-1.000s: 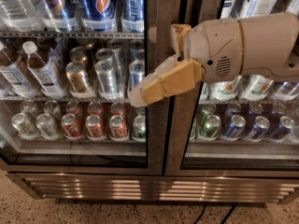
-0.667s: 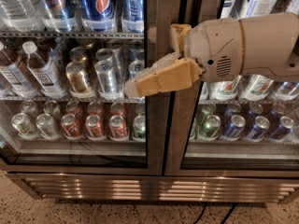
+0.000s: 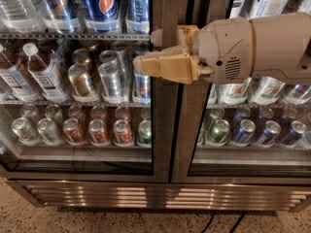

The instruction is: Open left fridge door

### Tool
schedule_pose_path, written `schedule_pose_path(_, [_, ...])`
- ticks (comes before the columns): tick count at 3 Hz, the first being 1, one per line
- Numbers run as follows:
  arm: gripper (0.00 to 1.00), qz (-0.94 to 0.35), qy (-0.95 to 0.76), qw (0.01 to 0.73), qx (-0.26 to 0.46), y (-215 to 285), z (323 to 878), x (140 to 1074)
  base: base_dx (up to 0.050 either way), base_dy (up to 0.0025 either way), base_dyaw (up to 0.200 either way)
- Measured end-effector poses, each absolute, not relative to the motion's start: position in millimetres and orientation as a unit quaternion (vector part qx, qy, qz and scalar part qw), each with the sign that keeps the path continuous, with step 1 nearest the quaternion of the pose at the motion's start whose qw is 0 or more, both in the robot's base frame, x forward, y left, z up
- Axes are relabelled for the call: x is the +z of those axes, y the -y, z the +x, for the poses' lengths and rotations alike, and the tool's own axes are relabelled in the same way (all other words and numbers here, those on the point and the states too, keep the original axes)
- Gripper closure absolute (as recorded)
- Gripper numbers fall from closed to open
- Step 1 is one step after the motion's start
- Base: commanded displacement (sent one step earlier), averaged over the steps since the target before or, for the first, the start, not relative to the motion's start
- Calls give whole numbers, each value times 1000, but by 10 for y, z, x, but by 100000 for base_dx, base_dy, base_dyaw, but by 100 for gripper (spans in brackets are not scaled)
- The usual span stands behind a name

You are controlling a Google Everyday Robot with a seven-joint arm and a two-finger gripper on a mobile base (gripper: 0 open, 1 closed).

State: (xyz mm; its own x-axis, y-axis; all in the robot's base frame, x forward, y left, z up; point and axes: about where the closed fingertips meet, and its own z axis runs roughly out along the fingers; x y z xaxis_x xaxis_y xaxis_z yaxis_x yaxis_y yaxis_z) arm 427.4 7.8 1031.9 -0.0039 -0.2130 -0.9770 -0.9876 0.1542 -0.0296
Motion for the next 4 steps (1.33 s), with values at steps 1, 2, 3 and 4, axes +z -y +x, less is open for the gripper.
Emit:
schedule_pose_path(1, [100,-513,-585,485,400,-79,4273,10319,-4799,0,2])
schedule_pose_path(2, [100,-513,-585,485,400,-79,4273,10319,-5004,11,-85])
schedule_pose_path(3, [100,-513,-585,485,400,-79,4273,10319,-5001,2,-11])
schedule_pose_path(4, [100,-513,-585,485,400,-79,4273,10319,-5000,0,2])
